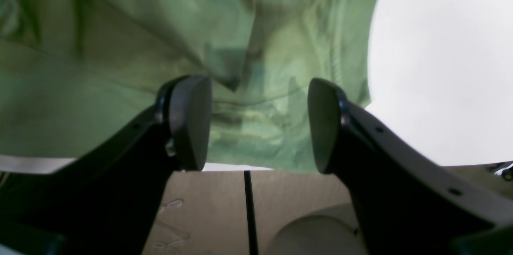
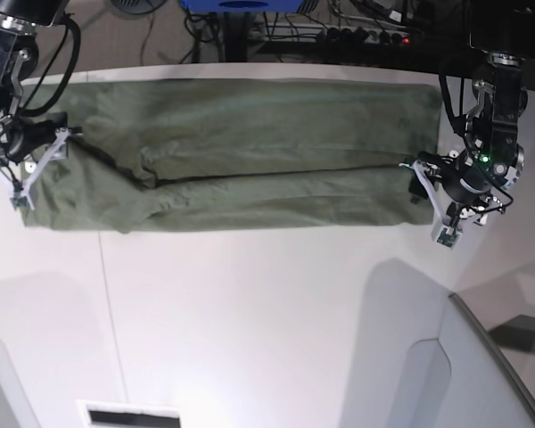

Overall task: Layout the t-shirt on the table in an organized manner, then fold the t-shirt properly
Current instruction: 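Lower the folded shirt and open both grippers, then move both grippers to the folded edge of the shirt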

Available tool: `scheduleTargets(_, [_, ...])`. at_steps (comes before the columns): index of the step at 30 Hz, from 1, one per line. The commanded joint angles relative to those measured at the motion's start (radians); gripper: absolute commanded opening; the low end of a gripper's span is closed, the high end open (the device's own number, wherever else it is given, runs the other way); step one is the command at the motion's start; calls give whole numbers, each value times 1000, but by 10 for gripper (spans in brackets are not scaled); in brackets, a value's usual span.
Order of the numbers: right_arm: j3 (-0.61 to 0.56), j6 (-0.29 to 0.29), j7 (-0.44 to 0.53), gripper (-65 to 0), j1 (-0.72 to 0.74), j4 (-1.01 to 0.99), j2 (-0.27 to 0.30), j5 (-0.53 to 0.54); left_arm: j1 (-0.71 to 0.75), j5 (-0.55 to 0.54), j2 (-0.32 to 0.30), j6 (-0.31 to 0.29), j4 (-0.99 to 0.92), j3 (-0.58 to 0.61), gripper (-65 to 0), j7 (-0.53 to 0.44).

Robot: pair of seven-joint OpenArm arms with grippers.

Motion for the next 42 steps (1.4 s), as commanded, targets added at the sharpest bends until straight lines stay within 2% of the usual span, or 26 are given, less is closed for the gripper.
scheduleTargets(1, [4, 0, -7, -285, 7, 34, 14, 1, 5, 2, -19, 5, 32, -7, -179, -11])
scheduleTargets(2, [4, 0, -19, -285, 7, 46, 14, 1, 11, 2, -21, 5, 44, -9, -130, -11])
scheduleTargets(4, [4, 2, -17, -285, 10, 72, 14, 6, 31, 2, -21, 5, 62, -46, -71, -11])
scheduleTargets(6, [-2, 9, 12, -285, 13, 80, 9, 9, 58, 1, -7, 5, 87, -136, -79, -11])
scheduleTargets(8, [-4, 9, 56, -285, 31, 68, -15, 9, 82, 1, 30, 5, 98, -225, -114, -11])
scheduleTargets(10, [-4, 11, 92, -285, 54, 43, -26, 9, 110, 1, 53, 3, 93, -304, -186, -12])
scheduleTargets(11, [-4, 12, 101, -284, 68, 22, -29, 9, 130, 1, 59, 2, 93, -333, -245, -14])
scheduleTargets(13, [-4, 35, 105, -284, 111, -31, -29, 9, 162, 1, 63, -24, 93, -357, -411, -17])
scheduleTargets(15, [-4, 98, 101, -284, 153, -84, -29, 9, 186, 1, 65, -77, 92, -389, -622, -17])
scheduleTargets(16, [-2, 132, 101, -284, 174, -115, -29, 9, 197, 1, 68, -106, 92, -417, -650, -17])
scheduleTargets(18, [1, 167, 107, -284, 214, -178, -29, 9, 205, 1, 86, -135, 92, -471, -650, -17])
scheduleTargets(22, [2, 166, 136, -285, 274, -295, -23, 4, 223, 2, 105, -135, 93, -551, -650, -18])
scheduleTargets(30, [1, 166, 159, -302, 324, -405, -23, 6, 228, 2, 108, -135, 92, -575, -650, -18])
scheduleTargets(32, [1, 166, 176, -393, 323, -407, -25, 6, 228, 2, 108, -135, 92, -575, -650, -18])
scheduleTargets(34, [-1, 170, 179, -542, 317, -404, -25, 6, 228, 2, 108, -135, 92, -574, -650, -18])
scheduleTargets(36, [-2, 170, 176, -648, 315, -400, -26, 6, 228, 4, 108, -135, 92, -572, -650, -18])
scheduleTargets(42, [-2, 172, 150, -629, 265, -359, -35, 7, 217, 10, 108, -135, 61, -567, -650, -18])
